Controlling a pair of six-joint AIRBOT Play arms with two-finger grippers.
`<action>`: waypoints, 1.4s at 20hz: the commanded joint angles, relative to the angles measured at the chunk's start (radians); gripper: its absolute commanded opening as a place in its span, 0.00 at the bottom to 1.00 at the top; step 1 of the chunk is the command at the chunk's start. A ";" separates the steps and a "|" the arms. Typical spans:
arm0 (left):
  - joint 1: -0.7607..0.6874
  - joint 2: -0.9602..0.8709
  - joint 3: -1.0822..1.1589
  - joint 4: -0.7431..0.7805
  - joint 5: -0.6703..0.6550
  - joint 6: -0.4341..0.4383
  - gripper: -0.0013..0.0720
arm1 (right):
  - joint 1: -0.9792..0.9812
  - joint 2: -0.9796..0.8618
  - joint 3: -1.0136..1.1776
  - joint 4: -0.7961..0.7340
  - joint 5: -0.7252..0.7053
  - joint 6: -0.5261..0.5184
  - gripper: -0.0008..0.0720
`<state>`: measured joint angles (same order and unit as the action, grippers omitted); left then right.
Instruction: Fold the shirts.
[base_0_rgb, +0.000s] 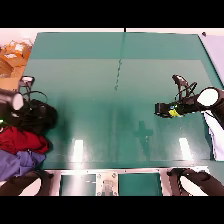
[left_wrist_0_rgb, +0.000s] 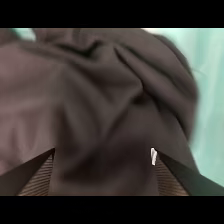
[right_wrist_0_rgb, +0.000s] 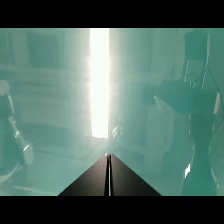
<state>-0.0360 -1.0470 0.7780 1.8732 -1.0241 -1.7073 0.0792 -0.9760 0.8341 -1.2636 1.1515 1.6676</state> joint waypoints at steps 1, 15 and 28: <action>0.001 -0.145 -0.060 0.111 0.152 -0.021 1.00 | 0.001 0.001 0.000 0.000 0.000 0.000 0.04; -0.241 -0.103 0.678 -0.093 -0.369 0.040 0.04 | 0.000 0.001 0.000 -0.001 0.001 0.000 0.04; -0.602 -0.356 0.708 -0.432 -0.152 0.060 0.98 | -0.178 0.001 0.150 -0.004 0.047 -0.013 0.50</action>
<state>-0.6342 -1.3384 1.5051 1.4963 -1.1828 -1.6558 -0.0425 -0.9760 0.9615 -1.2678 1.1740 1.6642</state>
